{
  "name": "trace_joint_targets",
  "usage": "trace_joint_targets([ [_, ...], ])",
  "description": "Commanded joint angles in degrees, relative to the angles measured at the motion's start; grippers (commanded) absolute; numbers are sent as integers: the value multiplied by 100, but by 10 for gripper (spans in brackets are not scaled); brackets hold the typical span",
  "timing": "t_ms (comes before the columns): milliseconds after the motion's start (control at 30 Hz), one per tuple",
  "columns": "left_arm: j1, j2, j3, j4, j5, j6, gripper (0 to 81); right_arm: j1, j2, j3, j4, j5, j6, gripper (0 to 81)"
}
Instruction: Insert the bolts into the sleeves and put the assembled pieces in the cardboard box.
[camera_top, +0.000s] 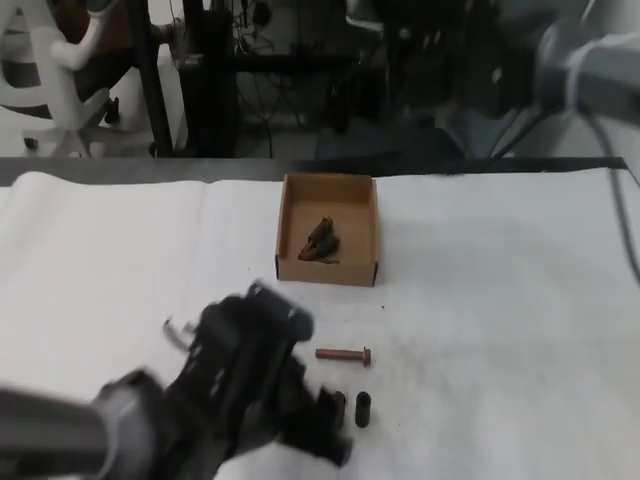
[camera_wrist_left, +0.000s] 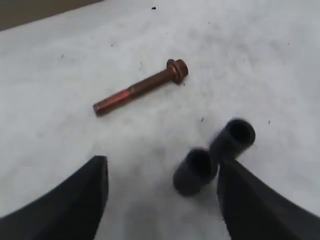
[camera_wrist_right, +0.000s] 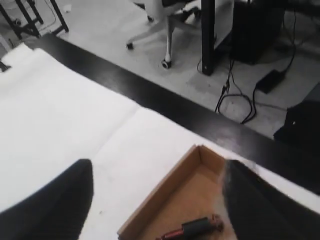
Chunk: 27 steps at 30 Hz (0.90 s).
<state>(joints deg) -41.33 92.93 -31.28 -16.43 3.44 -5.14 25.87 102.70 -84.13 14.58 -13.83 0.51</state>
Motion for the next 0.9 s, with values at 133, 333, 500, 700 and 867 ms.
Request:
trace_joint_targets([
  [133,9,611,-1042,1129,88,45,592,-18,-664,-71,-1,-15,-475,672],
  [333,9,700,-1201,1976,97,-259,468,-95,-871,-71,-28,313,-861,672],
  [500,9,689,-1201,1856,72,-211,10,-200,-871,-44,-23,327,-845,672],
  [700,25,230,-1425,3658,182,8,18,-211,-871,-45,40,327,-857,672],
  [867,147,28,-1861,5209,-78,571,18,-211,-871,-39,77,296,-717,672],
])
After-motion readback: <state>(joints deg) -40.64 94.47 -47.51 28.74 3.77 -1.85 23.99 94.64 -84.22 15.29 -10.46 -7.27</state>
